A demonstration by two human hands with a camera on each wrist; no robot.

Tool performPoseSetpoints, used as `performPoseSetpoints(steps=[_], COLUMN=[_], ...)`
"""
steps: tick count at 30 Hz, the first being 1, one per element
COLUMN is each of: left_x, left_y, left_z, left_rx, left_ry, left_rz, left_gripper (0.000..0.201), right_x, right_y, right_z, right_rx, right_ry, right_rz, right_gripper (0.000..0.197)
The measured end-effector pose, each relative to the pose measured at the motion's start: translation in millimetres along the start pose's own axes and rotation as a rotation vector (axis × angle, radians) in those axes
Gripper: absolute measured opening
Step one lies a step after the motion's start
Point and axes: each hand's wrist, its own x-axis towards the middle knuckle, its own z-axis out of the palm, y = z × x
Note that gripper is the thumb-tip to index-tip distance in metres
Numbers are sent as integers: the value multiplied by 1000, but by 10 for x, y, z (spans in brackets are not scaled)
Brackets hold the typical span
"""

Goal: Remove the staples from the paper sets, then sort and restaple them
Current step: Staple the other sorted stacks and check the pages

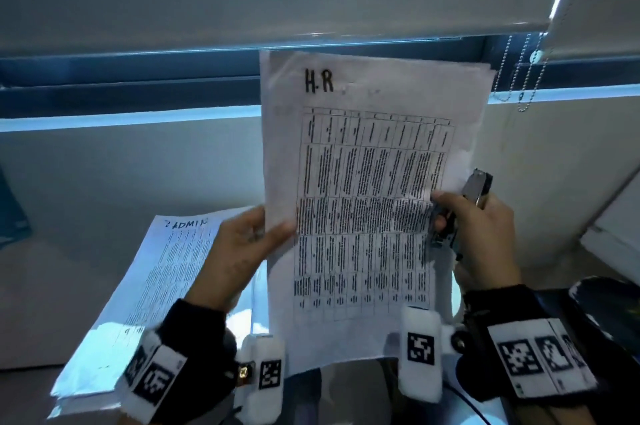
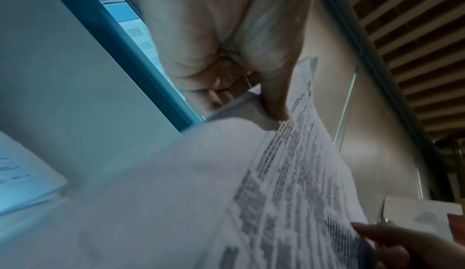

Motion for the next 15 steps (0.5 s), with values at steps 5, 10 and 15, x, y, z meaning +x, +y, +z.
performPoseSetpoints(steps=[5,10,15], left_x=[-42,-57,11], left_y=[-3,-37,-263], left_z=[-166,-639,-1219], left_rx=[-51,-160,5], left_ry=[152,295,466], left_rz=[-9,-173,-353], left_gripper=[10,21,7], right_x=[-91,-275,-567], right_y=[-3,199,592], right_z=[123,213,655], right_rx=[-112,-407,-512], right_ry=[-157,-508,-682], right_rz=[92,246,371], right_gripper=[12,11,13])
